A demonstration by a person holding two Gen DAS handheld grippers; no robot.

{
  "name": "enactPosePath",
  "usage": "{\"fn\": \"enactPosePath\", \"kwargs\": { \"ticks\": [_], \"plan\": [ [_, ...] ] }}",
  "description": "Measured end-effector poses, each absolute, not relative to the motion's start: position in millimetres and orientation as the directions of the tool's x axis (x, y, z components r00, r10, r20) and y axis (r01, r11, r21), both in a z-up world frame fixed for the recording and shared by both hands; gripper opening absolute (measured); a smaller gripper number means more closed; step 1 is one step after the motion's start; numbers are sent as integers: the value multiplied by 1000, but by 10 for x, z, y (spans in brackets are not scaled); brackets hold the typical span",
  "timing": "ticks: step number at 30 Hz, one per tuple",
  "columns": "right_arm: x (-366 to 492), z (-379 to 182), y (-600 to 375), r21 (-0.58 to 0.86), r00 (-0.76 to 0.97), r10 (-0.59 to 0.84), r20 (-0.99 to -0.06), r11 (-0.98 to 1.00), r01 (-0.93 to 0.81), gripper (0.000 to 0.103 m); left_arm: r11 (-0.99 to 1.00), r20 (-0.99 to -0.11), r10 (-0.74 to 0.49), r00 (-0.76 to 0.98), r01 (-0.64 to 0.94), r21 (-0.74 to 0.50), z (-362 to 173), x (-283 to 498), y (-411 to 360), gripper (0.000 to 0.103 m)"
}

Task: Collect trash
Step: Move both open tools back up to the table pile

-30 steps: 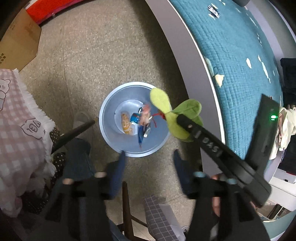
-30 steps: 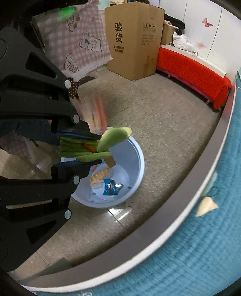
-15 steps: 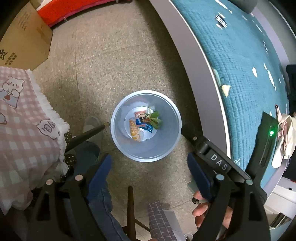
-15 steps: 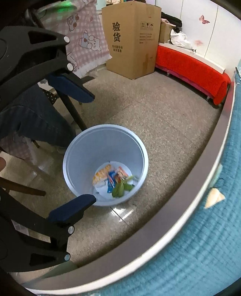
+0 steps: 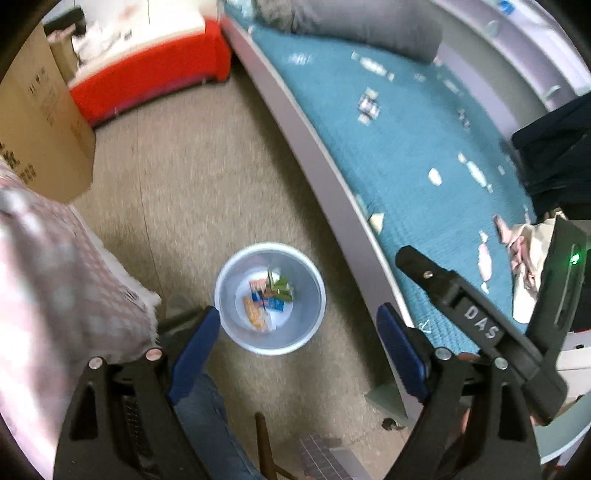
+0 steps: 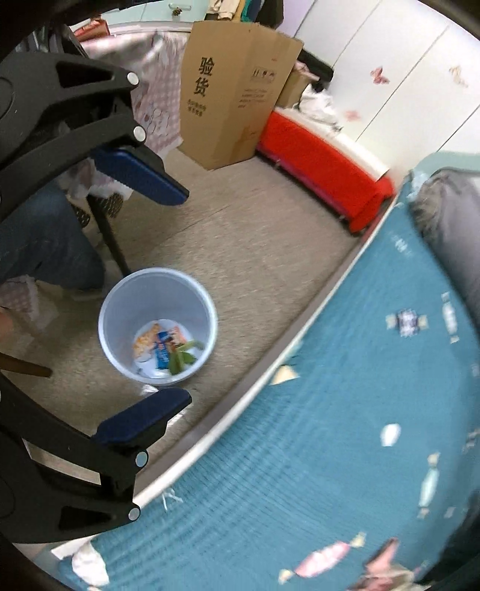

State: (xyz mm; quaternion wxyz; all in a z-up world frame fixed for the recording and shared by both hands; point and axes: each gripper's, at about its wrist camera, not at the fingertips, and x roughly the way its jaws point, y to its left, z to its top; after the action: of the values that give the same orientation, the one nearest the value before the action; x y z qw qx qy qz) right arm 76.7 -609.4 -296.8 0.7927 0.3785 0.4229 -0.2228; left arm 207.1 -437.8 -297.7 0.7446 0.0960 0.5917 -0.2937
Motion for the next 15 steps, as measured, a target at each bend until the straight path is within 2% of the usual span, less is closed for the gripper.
{"fn": "enactPosePath", "kwargs": {
  "ticks": [8, 15],
  "plan": [
    [668, -1985, -5629, 406, 653, -120, -748, 695, 593, 97, 774, -825, -465, 321, 600, -203, -1981, 1815, -3889, 86],
    [755, -1323, -5025, 385, 734, -128, -667, 785, 486, 97, 790, -711, -516, 478, 587, -179, -1350, 1667, -3232, 89]
  ]
}}
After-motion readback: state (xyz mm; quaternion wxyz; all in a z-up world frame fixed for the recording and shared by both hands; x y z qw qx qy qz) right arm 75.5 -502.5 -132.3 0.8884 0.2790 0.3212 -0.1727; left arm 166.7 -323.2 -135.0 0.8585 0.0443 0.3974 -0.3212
